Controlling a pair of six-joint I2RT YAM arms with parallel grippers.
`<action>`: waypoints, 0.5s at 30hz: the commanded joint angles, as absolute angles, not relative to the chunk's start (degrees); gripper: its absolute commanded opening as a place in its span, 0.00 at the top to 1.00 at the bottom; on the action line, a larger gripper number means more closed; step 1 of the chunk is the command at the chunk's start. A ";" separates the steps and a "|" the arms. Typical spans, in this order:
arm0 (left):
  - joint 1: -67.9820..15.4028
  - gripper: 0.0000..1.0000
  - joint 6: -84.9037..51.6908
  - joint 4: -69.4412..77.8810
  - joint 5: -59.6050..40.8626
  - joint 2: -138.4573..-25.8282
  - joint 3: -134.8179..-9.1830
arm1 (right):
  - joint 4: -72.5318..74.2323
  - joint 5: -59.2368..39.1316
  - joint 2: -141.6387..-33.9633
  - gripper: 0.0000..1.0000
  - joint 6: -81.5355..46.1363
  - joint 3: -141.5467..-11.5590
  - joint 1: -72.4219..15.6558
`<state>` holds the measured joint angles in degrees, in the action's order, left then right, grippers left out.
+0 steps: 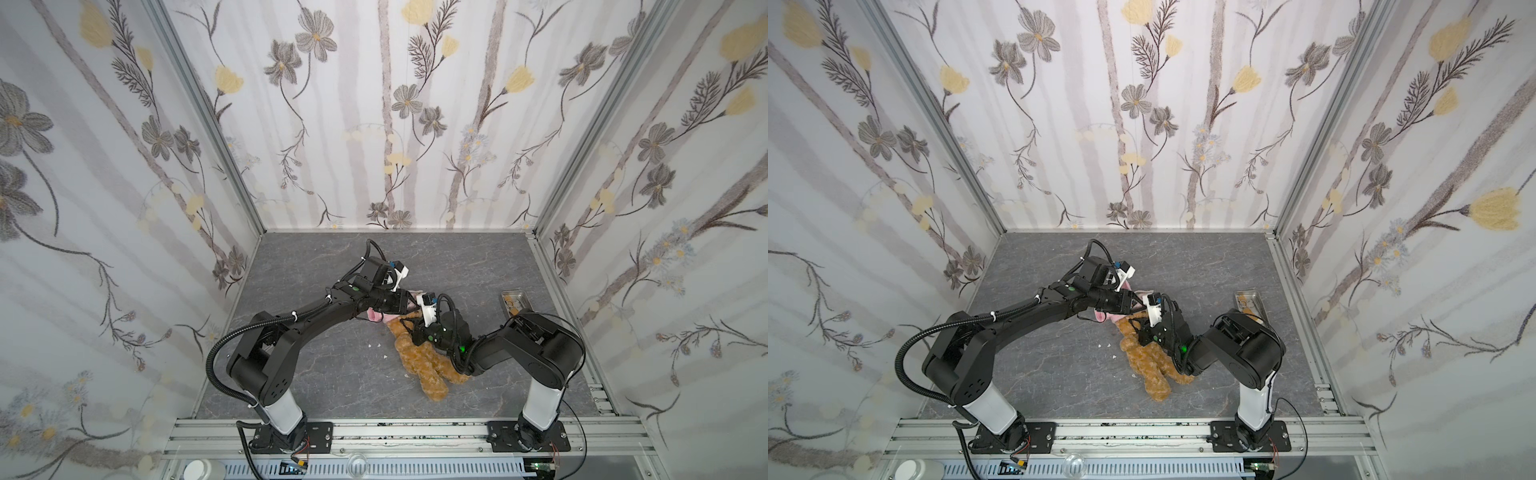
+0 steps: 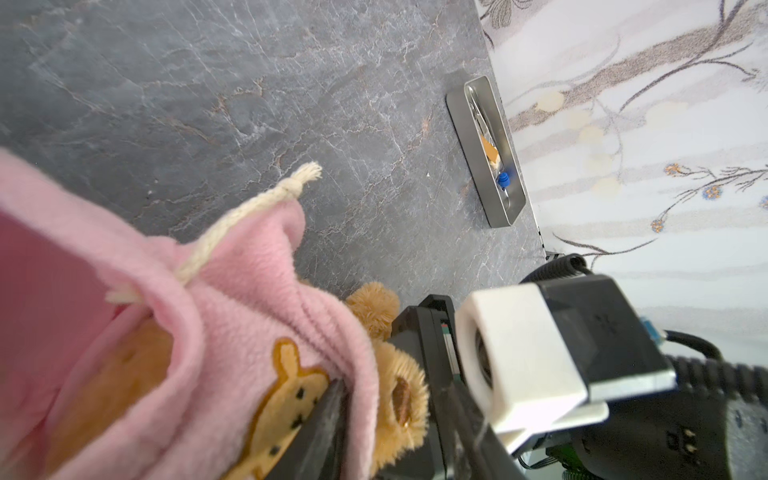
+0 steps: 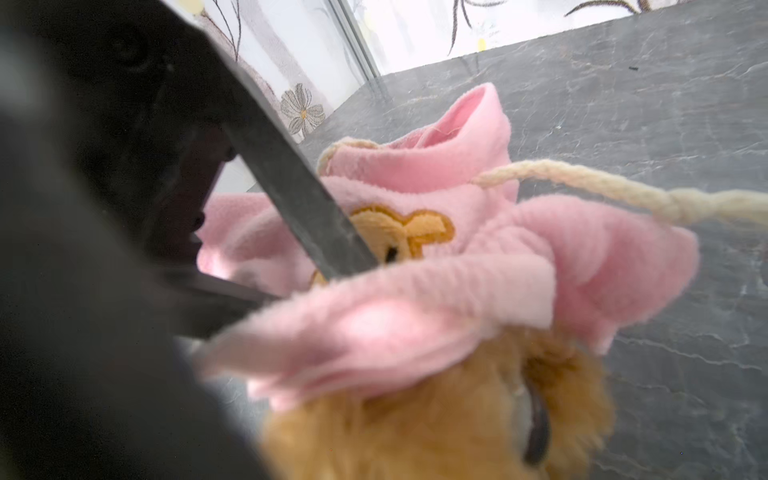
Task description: Dress the teddy bear
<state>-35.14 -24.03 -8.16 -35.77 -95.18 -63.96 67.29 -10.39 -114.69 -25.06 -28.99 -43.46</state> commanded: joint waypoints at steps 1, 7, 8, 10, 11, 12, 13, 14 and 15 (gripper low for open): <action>-35.01 0.49 -23.85 -5.89 -38.26 -93.39 -63.46 | 67.21 -9.42 -114.73 0.82 -24.63 -29.08 -43.21; -34.31 0.41 -23.48 -5.98 -36.92 -92.41 -62.75 | 67.06 -10.01 -114.83 0.83 -24.43 -29.06 -43.12; -34.08 0.41 -23.46 -5.98 -36.71 -92.35 -62.69 | 67.09 -10.02 -114.74 0.83 -24.35 -29.00 -43.07; -33.69 0.41 -23.38 -5.98 -35.85 -92.02 -62.49 | 67.13 -9.92 -114.57 0.83 -24.02 -28.70 -43.08; -33.60 0.41 -23.34 -5.98 -35.90 -91.94 -62.40 | 67.05 -9.77 -114.48 0.84 -23.86 -28.66 -43.13; -33.65 0.43 -23.38 -5.98 -36.43 -92.16 -62.33 | 66.89 -9.78 -114.37 0.84 -23.66 -28.57 -43.12; -33.69 0.44 -23.38 -5.98 -37.56 -92.54 -62.34 | 66.67 -9.76 -114.22 0.84 -23.39 -28.65 -43.03; -33.85 0.46 -23.46 -5.98 -38.75 -92.74 -62.31 | 66.53 -9.81 -114.10 0.84 -23.10 -28.65 -42.90; -34.22 0.47 -23.47 -5.98 -39.64 -92.97 -62.13 | 66.32 -9.91 -114.00 0.85 -22.57 -28.70 -42.83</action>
<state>-33.78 -23.97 -7.11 -36.86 -92.60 -62.46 66.94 -9.91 -114.45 -24.47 -28.71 -43.00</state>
